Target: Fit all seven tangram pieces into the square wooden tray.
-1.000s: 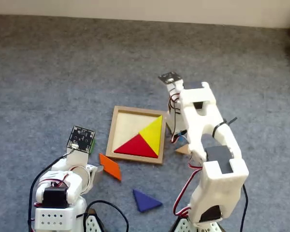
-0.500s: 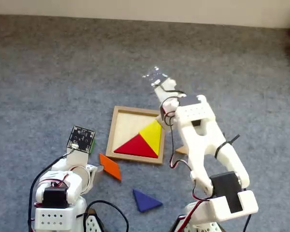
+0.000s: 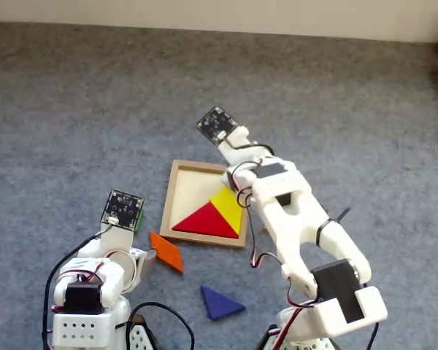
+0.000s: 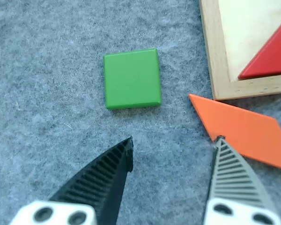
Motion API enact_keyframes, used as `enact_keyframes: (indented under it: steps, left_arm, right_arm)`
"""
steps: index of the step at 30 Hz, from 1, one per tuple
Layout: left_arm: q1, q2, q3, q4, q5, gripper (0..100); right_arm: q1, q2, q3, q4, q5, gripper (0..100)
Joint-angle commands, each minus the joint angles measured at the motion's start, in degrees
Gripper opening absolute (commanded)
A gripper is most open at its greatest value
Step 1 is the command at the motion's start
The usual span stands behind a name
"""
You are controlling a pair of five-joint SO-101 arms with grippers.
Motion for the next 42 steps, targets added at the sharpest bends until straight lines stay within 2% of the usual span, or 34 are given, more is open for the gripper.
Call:
enact_keyframes:
  steps: [1, 7, 12, 22, 34, 42]
  left_arm:
    - [-0.4, -0.04, 1.1, 0.18, 0.35, 26]
    - [-0.4, -0.04, 1.1, 0.18, 0.35, 26]
    - [-0.4, -0.04, 1.1, 0.18, 0.35, 26]
    - [-0.4, -0.04, 1.1, 0.18, 0.35, 26]
    - [-0.4, -0.04, 1.1, 0.18, 0.35, 26]
    - [-0.4, -0.04, 1.1, 0.18, 0.35, 26]
  right_arm:
    - [-1.36, -3.47, 1.01, -4.88, 0.79, 0.5]
    - [-1.63, -3.47, 1.63, -5.05, 0.79, 1.9]
    - [-1.54, -3.56, 1.71, -3.21, 0.79, 10.0]
    - [-1.63, -4.0, 1.71, -2.15, 0.62, 9.6]
    - [-1.71, -4.09, 1.19, -2.07, 0.53, 1.0]
    - [-5.32, -4.18, 0.22, 6.37, 0.53, 0.9]
